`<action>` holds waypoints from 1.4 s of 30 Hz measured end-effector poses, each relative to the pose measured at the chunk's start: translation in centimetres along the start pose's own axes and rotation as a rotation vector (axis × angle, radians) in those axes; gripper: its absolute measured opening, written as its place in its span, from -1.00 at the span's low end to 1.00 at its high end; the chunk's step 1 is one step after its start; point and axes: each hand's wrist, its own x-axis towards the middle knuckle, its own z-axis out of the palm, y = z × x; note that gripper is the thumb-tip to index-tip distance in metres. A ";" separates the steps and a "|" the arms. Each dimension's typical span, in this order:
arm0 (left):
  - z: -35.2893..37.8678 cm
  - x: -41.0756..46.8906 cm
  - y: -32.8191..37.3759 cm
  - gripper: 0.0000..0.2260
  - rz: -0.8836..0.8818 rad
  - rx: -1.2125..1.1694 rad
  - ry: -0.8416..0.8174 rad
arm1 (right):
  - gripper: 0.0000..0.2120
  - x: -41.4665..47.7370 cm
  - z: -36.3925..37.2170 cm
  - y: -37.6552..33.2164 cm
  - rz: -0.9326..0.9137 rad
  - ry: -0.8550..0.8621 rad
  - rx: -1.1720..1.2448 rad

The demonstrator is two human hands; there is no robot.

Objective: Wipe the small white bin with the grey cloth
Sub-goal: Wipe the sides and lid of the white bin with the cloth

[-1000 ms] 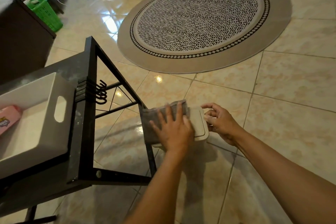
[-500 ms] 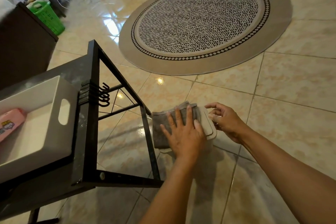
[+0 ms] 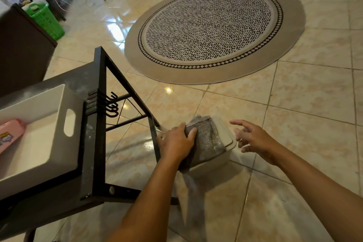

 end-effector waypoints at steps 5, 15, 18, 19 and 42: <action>0.5 -1.4 0.4 -0.56 -0.004 0.014 0.109 | -0.67 -0.5 0.6 0.2 -0.056 -0.052 -0.063; 1.7 -1.1 -0.5 -0.54 -0.033 -0.121 0.166 | -0.69 0.8 1.0 -1.0 -0.121 -0.002 -0.107; 1.5 -0.9 -0.7 -0.51 -0.121 -0.154 0.126 | -0.72 1.4 1.2 -1.0 -0.129 0.036 -0.145; 1.3 -1.0 -0.7 -0.51 -0.158 -0.161 0.099 | -0.74 1.7 1.2 -1.0 -0.137 0.062 -0.172; 2.5 -4.3 0.7 -0.77 -0.345 -0.763 0.034 | -0.62 3.3 2.0 -3.5 -0.078 0.102 -0.332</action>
